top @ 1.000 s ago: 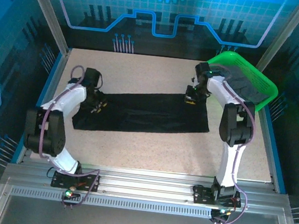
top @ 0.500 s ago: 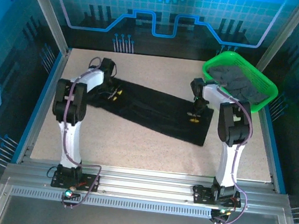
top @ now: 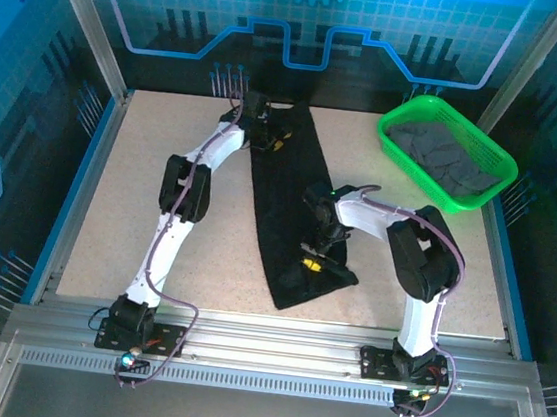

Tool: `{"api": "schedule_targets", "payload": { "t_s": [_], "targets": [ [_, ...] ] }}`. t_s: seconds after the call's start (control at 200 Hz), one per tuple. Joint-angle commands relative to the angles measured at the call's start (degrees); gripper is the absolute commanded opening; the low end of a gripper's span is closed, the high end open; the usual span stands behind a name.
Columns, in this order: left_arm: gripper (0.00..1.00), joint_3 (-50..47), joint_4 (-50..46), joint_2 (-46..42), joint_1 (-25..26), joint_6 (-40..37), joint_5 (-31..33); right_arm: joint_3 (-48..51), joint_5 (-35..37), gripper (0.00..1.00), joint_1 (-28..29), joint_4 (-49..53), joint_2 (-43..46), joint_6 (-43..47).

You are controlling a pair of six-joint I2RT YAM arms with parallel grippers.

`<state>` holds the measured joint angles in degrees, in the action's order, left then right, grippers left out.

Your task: Fold and stack the t-shirts

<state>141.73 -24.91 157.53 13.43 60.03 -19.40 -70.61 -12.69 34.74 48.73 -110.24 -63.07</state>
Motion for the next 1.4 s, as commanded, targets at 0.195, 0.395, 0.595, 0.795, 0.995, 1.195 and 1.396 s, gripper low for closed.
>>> {"api": "schedule_targets", "payload": {
  "t_s": [0.195,0.395,0.595,0.795,0.995,1.195,1.396],
  "targets": [
    [0.49,1.86,-1.21,-7.96,-0.30,-1.52,1.02,-4.13,1.69,0.22,-3.43,1.96,4.65,-2.05],
    [0.55,-30.90,-0.49,-33.92,1.87,-4.28,4.75,2.73,4.10,0.42,-11.31,4.53,16.00,7.41],
    [0.51,-63.60,-4.42,-53.10,4.73,-5.41,-4.81,8.82,3.12,0.51,-16.99,6.02,18.13,30.17],
    [0.49,-80.52,-10.70,-63.20,15.13,-7.71,-8.78,14.03,-0.11,0.54,-14.01,5.27,19.27,36.28],
    [0.49,-86.71,-9.57,-64.72,25.05,-2.10,-9.56,19.15,-0.53,0.49,-12.46,2.28,18.59,35.31],
    [0.50,-90.89,-8.32,-65.75,29.48,1.33,-8.95,22.28,0.53,0.36,-11.64,-0.06,17.51,34.05],
    [0.50,-92.43,-9.30,-65.57,31.19,2.58,-7.57,23.62,0.43,0.38,-10.71,0.70,19.50,31.49]
  ]
}}
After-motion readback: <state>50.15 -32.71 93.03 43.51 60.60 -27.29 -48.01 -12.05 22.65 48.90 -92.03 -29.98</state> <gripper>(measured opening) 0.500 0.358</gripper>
